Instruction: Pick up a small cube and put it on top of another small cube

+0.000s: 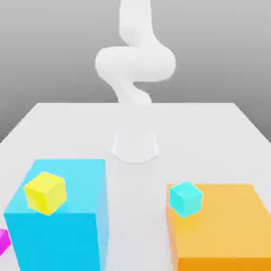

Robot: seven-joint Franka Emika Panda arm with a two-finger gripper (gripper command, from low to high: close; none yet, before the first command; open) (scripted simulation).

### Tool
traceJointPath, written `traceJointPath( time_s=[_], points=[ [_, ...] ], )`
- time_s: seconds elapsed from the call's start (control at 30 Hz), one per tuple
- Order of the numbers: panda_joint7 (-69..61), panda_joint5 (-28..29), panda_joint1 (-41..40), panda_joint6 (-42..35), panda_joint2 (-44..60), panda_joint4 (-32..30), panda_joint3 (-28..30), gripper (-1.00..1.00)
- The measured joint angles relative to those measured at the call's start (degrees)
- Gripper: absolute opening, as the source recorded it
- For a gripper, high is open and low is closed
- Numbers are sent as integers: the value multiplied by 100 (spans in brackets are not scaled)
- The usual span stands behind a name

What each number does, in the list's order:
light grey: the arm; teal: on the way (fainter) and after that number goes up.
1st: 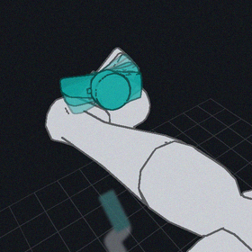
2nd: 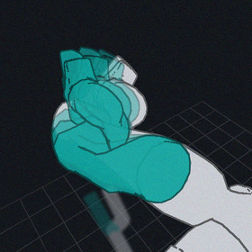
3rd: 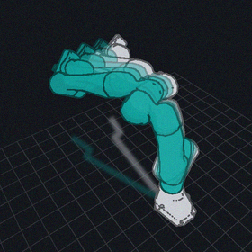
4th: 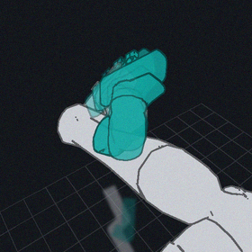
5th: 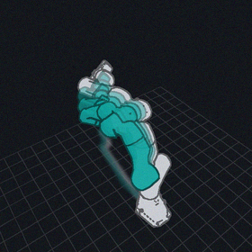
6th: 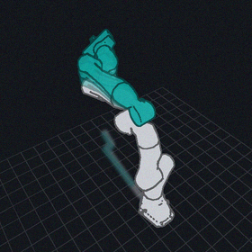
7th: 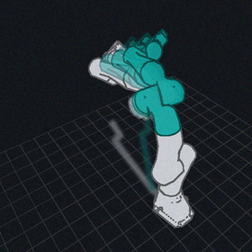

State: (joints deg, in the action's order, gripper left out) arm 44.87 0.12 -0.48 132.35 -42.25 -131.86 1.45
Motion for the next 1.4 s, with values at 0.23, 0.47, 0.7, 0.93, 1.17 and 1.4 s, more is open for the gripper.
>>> traceJointPath(
  time_s=[0.23, 0.47, 0.7, 0.93, 1.17, 1.4],
  points=[
    [-229, 320, -641, 796, 1171, -411, 763, 0],
    [-323, 558, -1313, 1658, 2252, -1191, 1488, 0],
    [-610, 403, -1846, 2538, 3334, -2126, 2246, 0],
    [-399, 326, -1992, 3163, 3895, -3424, 2407, 0],
    [-1663, -1611, -2810, 4205, 5081, -3424, 1001, 0],
    [-1956, -1958, -3661, 4634, 5595, -3324, 85, -100]
  ],
)
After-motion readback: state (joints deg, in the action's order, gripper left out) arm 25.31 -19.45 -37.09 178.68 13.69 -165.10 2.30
